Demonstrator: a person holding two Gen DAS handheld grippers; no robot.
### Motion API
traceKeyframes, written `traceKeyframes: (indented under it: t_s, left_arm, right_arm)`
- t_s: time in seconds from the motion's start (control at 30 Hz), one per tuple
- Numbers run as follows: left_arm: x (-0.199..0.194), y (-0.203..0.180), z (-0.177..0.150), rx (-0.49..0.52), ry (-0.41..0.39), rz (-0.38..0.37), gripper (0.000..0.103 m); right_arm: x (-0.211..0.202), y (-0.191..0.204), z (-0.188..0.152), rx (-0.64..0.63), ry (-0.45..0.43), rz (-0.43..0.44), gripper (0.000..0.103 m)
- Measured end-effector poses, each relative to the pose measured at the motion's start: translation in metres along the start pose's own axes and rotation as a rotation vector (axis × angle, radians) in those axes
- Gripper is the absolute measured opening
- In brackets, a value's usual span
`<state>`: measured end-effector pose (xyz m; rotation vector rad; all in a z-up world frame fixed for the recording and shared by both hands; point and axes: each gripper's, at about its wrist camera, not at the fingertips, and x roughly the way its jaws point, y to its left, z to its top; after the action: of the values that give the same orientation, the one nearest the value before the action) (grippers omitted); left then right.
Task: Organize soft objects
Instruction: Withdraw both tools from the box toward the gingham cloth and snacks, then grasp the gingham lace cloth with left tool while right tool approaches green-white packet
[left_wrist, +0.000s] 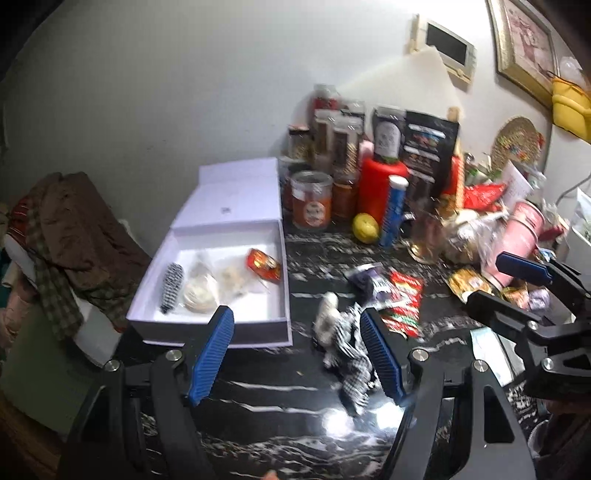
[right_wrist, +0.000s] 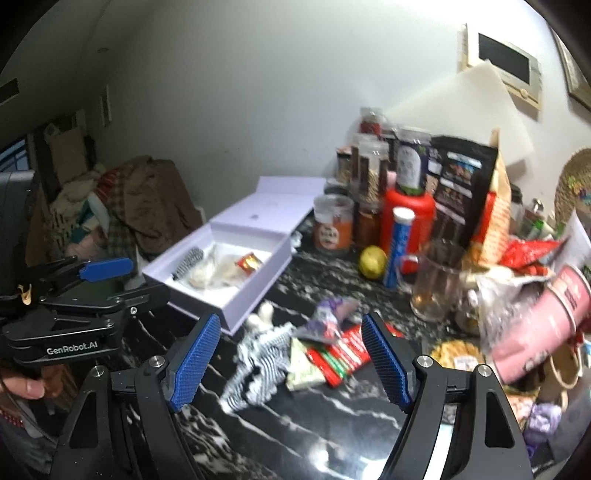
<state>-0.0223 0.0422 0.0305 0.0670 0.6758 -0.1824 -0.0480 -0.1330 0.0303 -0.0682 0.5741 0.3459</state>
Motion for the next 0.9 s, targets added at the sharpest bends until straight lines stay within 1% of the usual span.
traceKeyframes:
  t_s: [0.2,0.3,0.37,0.53,0.73,0.9]
  left_arm:
    - [0.015,-0.016,-0.019,0.001,0.057,-0.064,0.071]
    - [0.022,-0.023,-0.028,0.003,0.085,-0.076,0.071]
    - [0.027,-0.028,-0.034,-0.001,0.105,-0.107,0.071]
    - [0.038,-0.038,-0.047,-0.016,0.143,-0.156,0.071]
    - [0.052,-0.047,-0.053,-0.015,0.166,-0.179,0.071]
    - [0.067,-0.053,-0.052,-0.009,0.175,-0.172,0.071]
  right_arm:
    - [0.004,-0.013,-0.026,0.051,0.032,-0.008,0.080]
    - [0.006,-0.018,-0.036,0.071,0.048,-0.010,0.080]
    - [0.008,-0.022,-0.043,0.088,0.063,-0.010,0.080]
    - [0.016,-0.032,-0.058,0.130,0.101,-0.008,0.080]
    - [0.023,-0.042,-0.076,0.160,0.151,-0.007,0.080]
    - [0.030,-0.050,-0.088,0.191,0.189,-0.005,0.080]
